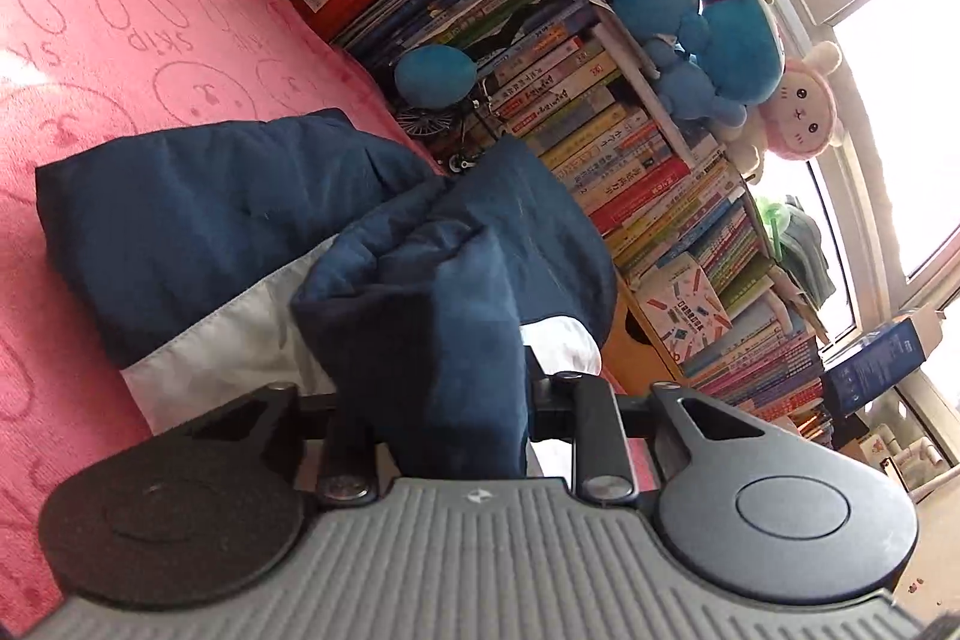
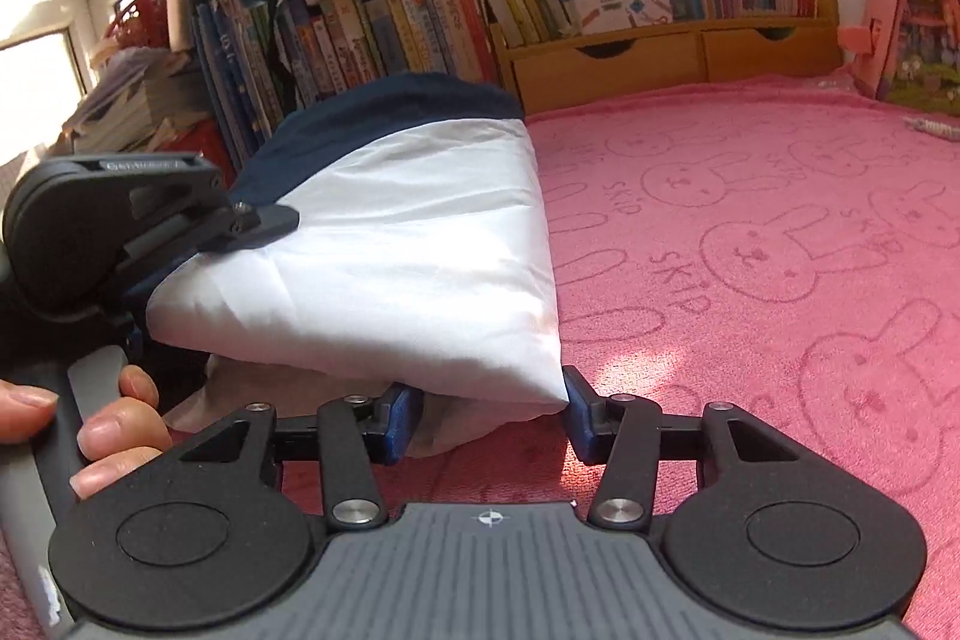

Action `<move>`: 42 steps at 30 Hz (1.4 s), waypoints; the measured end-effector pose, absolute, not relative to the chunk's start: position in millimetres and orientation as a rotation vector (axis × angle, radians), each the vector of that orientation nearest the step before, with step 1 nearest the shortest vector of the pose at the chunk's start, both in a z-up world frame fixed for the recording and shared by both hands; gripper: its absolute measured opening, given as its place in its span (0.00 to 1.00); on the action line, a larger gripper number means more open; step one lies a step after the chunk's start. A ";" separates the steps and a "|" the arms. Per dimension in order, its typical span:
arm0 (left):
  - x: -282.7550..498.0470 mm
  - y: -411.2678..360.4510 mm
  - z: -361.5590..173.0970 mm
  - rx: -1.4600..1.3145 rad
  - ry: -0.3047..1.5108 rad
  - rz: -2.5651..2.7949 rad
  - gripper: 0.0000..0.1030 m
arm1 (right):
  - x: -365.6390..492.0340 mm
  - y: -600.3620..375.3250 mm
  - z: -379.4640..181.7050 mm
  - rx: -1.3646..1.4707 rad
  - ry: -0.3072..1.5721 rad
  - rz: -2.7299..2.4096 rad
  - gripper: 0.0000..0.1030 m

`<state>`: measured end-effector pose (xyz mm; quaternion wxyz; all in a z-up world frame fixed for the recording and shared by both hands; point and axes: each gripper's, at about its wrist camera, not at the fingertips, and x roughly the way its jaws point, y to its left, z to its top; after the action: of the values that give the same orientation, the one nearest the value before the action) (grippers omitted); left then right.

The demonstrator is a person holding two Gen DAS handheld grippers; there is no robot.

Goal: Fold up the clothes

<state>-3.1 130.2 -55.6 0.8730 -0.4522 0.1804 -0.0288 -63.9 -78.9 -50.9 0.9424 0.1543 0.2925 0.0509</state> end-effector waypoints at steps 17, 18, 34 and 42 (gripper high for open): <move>-23.7 174.1 -64.9 -0.767 0.327 0.057 0.12 | -67.0 -25.1 -51.7 -0.136 0.542 0.155 0.22; -23.1 175.4 -65.5 -0.747 0.336 0.059 0.13 | -66.7 -23.8 -51.6 -0.141 0.543 0.156 0.22; -12.2 193.1 -59.6 -0.552 0.346 0.032 0.20 | -73.1 -22.5 -43.0 -0.281 0.433 0.171 0.20; -35.6 251.1 -64.1 -0.651 0.355 0.334 0.09 | -67.8 -28.1 -44.5 -0.236 0.475 0.146 0.17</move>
<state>-35.6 251.1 -64.1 0.9184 -0.3167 0.1728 0.1624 -67.8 -28.1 -44.5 0.9624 -0.1165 0.2347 0.0722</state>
